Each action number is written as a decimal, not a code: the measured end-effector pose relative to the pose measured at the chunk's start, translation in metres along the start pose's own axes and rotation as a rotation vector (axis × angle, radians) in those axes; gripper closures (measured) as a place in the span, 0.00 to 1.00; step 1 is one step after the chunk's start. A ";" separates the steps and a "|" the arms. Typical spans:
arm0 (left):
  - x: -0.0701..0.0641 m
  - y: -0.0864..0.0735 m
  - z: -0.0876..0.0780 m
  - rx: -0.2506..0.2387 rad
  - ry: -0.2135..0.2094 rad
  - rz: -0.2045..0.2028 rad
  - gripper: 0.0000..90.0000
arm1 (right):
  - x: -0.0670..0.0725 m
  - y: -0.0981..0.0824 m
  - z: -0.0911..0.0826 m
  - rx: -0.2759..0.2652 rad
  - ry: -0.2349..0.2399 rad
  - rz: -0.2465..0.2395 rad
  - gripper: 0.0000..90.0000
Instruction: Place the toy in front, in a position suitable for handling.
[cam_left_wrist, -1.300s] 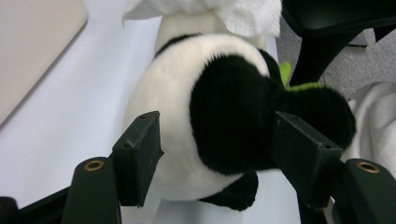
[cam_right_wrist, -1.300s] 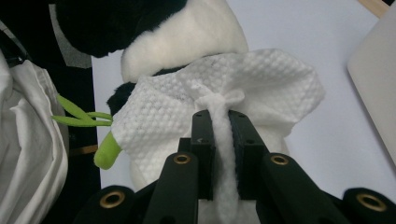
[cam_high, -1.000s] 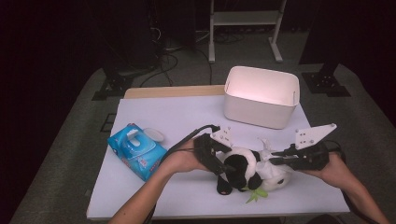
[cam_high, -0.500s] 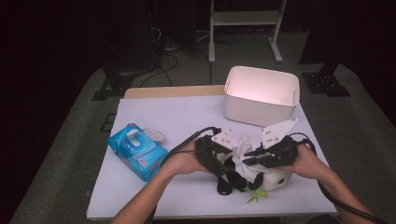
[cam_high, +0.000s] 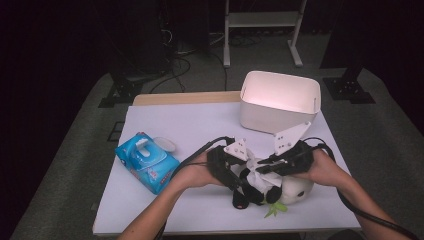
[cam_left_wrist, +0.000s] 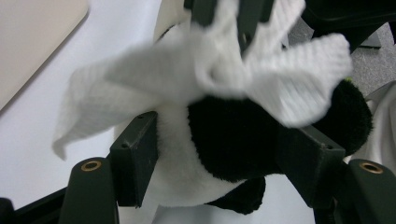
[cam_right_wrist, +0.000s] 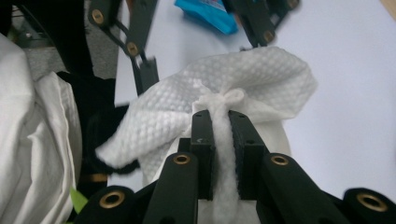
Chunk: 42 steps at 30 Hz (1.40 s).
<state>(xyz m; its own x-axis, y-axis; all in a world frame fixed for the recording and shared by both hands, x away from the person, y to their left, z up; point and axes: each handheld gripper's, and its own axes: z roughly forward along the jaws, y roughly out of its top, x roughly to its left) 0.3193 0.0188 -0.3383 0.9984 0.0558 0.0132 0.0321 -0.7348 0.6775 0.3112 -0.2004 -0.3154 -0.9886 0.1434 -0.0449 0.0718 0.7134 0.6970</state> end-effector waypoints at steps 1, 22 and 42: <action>0.000 0.000 0.000 0.001 0.003 -0.003 0.35 | 0.000 -0.004 -0.003 0.005 -0.010 0.009 0.90; -0.004 0.000 0.001 0.014 -0.001 0.001 0.35 | -0.007 0.013 0.015 0.010 0.023 -0.021 0.90; -0.005 0.008 0.004 0.031 -0.034 -0.014 0.31 | 0.009 -0.003 -0.002 0.021 0.004 -0.013 0.89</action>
<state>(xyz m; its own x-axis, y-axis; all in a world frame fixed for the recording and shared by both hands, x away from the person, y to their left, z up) 0.3144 0.0099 -0.3363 0.9988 0.0436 -0.0216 0.0471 -0.7545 0.6546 0.3013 -0.2027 -0.3169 -0.9900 0.1313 -0.0509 0.0618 0.7296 0.6811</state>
